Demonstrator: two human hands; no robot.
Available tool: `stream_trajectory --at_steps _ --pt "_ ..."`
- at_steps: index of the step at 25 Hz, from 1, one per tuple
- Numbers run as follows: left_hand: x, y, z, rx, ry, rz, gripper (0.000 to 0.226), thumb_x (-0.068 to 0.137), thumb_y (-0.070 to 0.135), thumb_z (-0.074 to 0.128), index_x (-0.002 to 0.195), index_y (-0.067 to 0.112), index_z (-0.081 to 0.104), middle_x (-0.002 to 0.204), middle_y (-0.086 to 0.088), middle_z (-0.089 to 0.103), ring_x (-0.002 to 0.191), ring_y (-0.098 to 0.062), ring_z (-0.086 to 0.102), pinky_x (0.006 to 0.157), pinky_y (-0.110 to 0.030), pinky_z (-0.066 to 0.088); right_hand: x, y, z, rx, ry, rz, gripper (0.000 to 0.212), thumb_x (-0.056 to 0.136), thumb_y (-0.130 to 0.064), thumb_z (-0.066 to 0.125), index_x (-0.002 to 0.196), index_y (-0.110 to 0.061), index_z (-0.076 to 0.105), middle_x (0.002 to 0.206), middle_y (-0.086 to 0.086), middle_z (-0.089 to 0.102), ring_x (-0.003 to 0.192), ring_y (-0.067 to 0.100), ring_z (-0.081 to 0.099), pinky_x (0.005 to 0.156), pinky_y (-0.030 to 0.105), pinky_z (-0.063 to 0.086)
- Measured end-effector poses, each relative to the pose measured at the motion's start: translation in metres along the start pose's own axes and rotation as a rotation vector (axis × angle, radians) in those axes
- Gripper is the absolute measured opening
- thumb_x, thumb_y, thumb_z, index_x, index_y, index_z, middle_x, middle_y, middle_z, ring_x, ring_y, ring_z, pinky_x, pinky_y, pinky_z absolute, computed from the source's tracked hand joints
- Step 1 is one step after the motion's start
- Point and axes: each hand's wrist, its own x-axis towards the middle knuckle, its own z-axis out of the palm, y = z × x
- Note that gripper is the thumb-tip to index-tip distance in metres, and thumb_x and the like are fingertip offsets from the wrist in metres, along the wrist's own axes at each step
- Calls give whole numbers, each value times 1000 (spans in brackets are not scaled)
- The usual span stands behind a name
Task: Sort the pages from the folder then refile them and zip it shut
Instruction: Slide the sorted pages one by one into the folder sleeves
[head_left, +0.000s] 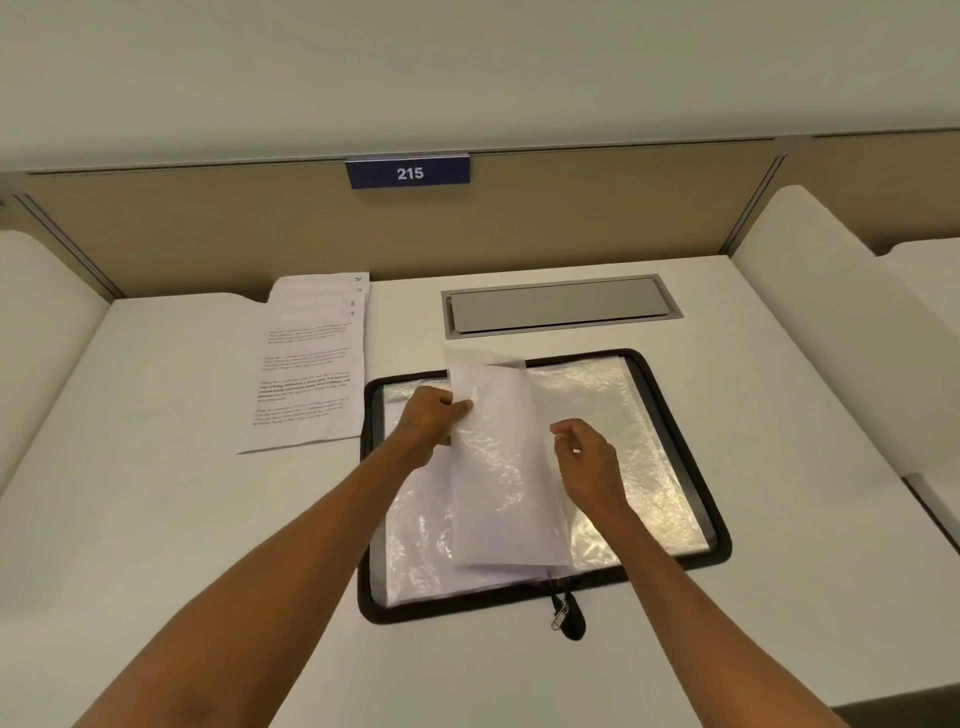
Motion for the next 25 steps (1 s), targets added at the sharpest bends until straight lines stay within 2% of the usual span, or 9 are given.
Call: stream_trajectory --at_steps 2,5,8,12,13,15,18,21,25 --pt "-4 -16 -28 34 25 -42 15 96 11 72 91 -3 73 84 -11 74 75 -22 72 57 -29 57 -1 14 25 -71 -161 4 32 105 -14 52 135 -17 61 138 2 62 128 18 58 111 36 47" --pt "-4 -37 -57 114 91 -72 27 94 14 74 90 -12 69 87 -24 73 79 -31 73 58 -32 58 -6 20 59 -251 -302 -108 49 106 -20 49 155 -17 41 164 -1 34 151 16 32 122 27 24" --pt "-6 -52 -76 153 157 -100 28 91 17 77 76 0 61 75 -24 63 72 -37 70 56 -37 60 -14 23 86 -437 -367 -219 57 108 -27 44 161 -19 26 171 0 14 158 17 12 129 36 12" --pt "-17 -61 -85 204 228 -118 23 90 10 78 85 3 57 82 -19 68 70 -34 71 59 -49 64 -36 20 117 -714 -383 -312 63 108 -39 34 164 -22 12 172 5 -3 159 23 -9 128 47 -5" --pt "-21 -61 -83 351 276 -50 18 90 8 76 95 4 58 92 -17 69 81 -34 72 63 -46 63 -44 19 125 -717 -376 -316 64 107 -44 31 164 -22 11 172 5 -5 158 23 -11 128 47 -6" --pt "-25 -64 -75 726 340 199 35 93 10 68 126 11 58 122 -12 65 113 -31 62 83 -43 56 -62 19 140 -711 -368 -334 68 105 -53 22 165 -23 8 172 3 -8 158 22 -12 127 49 -4" --pt "-21 -78 -56 855 133 458 56 106 22 55 159 20 39 164 -6 38 152 -26 33 125 -44 28 -91 19 161 -768 -339 -361 71 104 -59 12 165 -24 6 172 3 -7 158 21 -10 127 50 1" --pt "-10 -95 -47 960 69 412 59 112 28 39 166 23 18 174 -5 11 161 -23 7 131 -47 4 -119 17 177 -818 -298 -389 72 105 -61 14 165 -23 7 172 4 2 159 24 1 126 52 7" --pt "-2 -114 -49 1002 84 393 56 114 31 27 167 21 13 175 -7 3 161 -23 -2 131 -44 -1 -137 22 184 -874 -293 -483 68 108 -52 23 165 -18 9 172 6 3 159 26 6 123 55 14"
